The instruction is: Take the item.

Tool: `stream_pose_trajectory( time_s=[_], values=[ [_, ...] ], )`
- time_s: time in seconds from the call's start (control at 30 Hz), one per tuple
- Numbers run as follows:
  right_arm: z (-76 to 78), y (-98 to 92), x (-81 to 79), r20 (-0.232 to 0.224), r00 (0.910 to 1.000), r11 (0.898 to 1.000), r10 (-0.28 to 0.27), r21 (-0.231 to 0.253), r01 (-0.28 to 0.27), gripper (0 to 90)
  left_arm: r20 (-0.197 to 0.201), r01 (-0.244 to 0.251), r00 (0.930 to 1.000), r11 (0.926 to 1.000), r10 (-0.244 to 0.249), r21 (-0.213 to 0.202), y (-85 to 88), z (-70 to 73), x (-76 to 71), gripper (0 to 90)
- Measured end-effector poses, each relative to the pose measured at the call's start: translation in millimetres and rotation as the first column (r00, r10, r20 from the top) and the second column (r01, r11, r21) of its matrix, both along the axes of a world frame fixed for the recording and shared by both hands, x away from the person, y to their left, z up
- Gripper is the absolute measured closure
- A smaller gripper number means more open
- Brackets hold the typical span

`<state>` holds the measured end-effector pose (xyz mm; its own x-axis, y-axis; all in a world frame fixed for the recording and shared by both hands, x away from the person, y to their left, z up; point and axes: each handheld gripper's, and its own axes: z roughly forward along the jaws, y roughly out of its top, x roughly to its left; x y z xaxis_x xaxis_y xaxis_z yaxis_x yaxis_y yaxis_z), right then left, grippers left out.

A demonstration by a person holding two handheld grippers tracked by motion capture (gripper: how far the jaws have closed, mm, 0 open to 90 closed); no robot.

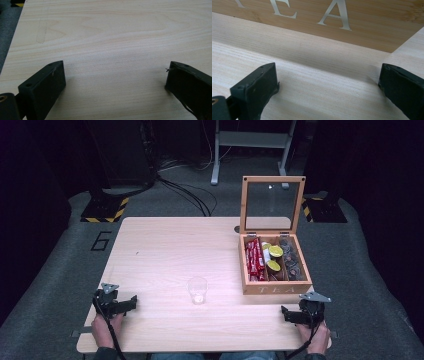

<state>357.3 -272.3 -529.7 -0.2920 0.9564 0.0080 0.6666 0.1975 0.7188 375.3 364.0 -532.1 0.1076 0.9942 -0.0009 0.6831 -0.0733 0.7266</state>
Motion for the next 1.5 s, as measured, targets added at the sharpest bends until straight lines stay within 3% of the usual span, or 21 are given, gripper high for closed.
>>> stream_pose_trajectory(
  time_s=[0.43,0.57,0.67,0.77,1.0,1.1,1.17,1.33,1.5],
  values=[
    [2.2,-1.7,-1.6,0.004,0.9999,1.0,0.015,-0.006,-0.015,4.4,-0.001,0.001,1.0,1.0,-0.001,0.001,0.0,0.1,0.0,2.2],
    [6.9,-6.2,-5.9,0.008,1.0,0.999,-0.002,0.033,0.002,4.9,-0.001,0.001,1.0,1.0,-0.001,0.001,0.0,0.1,0.0,2.2],
    [16.9,-9.5,-10.4,0.023,0.9997,0.998,-0.004,0.064,0.003,5.4,-0.001,0.001,1.0,1.0,-0.001,0.001,0.1,0.1,0.0,2.2],
    [24.3,-9.9,-12.5,0.025,0.9997,0.998,-0.001,0.065,0.0,5.8,-0.001,0.001,1.0,1.0,-0.001,0.001,0.0,0.1,0.0,2.2],
    [67.8,-10.0,-11.1,0.08,0.9965,0.997,0.023,0.068,-0.028,8.1,0.0,-0.001,1.0,1.0,0.001,0.0,-0.1,0.1,0.0,2.2],
    [88.4,-9.3,0.2,0.104,0.9937,0.997,0.041,0.06,-0.047,11.2,0.0,-0.001,1.0,1.0,0.001,0.0,-0.1,0.1,0.0,2.2],
    [96.3,-8.0,12.8,0.092,0.9948,0.997,0.045,0.057,-0.05,13.6,-0.001,0.001,1.0,1.0,-0.001,0.001,0.0,0.1,0.0,2.2],
    [95.0,-13.7,49.9,0.039,0.9979,0.997,0.051,0.056,-0.053,15.0,-0.001,0.001,1.0,1.0,-0.001,0.001,0.1,0.1,0.0,2.2],
    [92.9,-21.0,69.3,0.003,0.9994,0.995,0.034,0.091,-0.034,21.6,0.0,0.0,1.0,1.0,0.0,0.001,0.0,0.1,0.1,2.2]
  ],
)
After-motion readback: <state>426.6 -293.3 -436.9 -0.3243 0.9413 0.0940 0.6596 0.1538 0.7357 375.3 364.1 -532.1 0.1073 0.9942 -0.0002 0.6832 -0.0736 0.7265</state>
